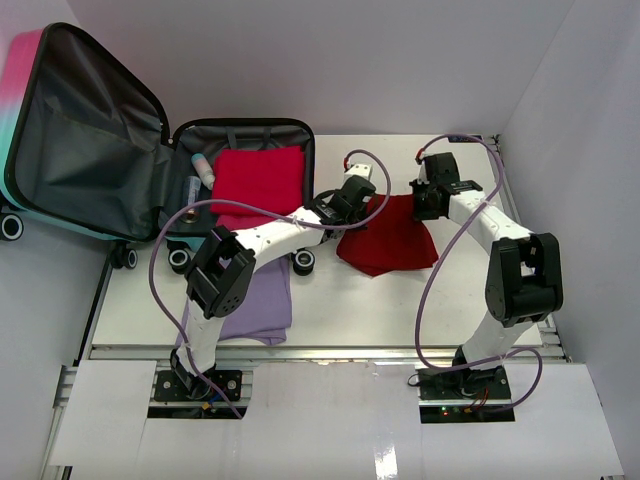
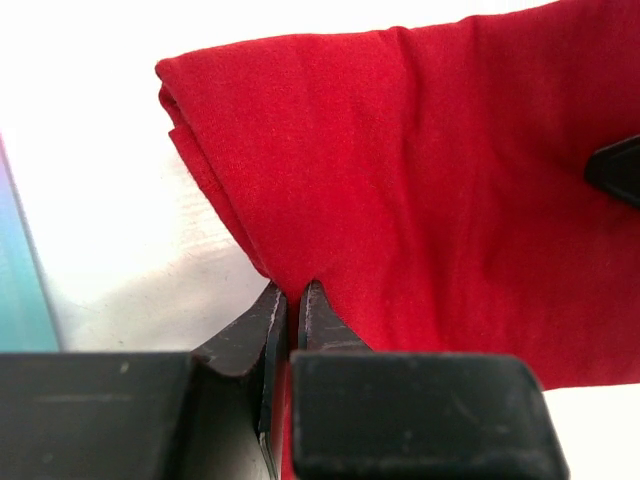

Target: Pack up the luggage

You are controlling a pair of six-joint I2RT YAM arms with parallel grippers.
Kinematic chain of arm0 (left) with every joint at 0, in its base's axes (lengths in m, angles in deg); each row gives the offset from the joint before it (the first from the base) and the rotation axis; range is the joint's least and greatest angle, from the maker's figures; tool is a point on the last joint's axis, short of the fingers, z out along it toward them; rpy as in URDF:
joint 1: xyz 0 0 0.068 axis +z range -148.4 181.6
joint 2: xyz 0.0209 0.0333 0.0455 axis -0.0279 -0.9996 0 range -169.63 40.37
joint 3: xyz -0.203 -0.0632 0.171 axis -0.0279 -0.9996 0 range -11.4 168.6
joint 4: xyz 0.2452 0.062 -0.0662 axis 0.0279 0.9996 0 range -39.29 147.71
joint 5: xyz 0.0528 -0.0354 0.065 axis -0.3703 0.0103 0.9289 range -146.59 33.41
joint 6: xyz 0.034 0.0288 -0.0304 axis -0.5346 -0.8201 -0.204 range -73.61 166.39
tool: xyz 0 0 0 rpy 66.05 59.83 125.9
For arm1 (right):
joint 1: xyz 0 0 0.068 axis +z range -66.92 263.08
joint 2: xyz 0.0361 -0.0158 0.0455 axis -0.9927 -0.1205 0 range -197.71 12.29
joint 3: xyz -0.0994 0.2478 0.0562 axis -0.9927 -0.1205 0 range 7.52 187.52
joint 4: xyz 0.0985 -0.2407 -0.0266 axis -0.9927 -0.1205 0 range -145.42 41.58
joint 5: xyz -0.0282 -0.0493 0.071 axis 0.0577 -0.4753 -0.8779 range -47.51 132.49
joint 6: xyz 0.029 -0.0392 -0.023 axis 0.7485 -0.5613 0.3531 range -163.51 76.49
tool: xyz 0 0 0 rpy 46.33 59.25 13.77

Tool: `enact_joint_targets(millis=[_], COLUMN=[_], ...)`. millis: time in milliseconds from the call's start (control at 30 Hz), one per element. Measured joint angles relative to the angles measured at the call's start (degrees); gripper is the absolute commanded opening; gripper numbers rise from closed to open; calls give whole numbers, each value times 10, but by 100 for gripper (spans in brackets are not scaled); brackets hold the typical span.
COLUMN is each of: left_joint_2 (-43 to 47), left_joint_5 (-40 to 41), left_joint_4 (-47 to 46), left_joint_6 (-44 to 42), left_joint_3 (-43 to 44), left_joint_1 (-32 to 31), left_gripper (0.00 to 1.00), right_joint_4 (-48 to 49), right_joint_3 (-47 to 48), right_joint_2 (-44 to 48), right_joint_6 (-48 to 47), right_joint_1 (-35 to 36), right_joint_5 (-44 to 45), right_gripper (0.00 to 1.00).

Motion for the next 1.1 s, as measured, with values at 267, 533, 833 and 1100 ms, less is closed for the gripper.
enact_joint_targets(millis=[267, 533, 833, 1100], left_joint_2=[15, 57, 104, 149], left_joint_5=[19, 54, 85, 95], left_joint_4=[25, 76, 146, 167], left_joint_6=[-22, -48, -84, -123], left_joint_3=[28, 58, 151, 172], left_joint_1=[0, 1, 40, 147], left_gripper=[0, 0, 0, 0], right_joint_4=[-9, -26, -68, -62], right_joint_3=[39, 85, 293, 481], right_joint_2=[21, 47, 15, -116], right_joint_6=[12, 35, 67, 97], right_joint_1=[42, 92, 170, 221], right_joint_5=[20, 38, 47, 37], right_gripper=[8, 8, 8, 8])
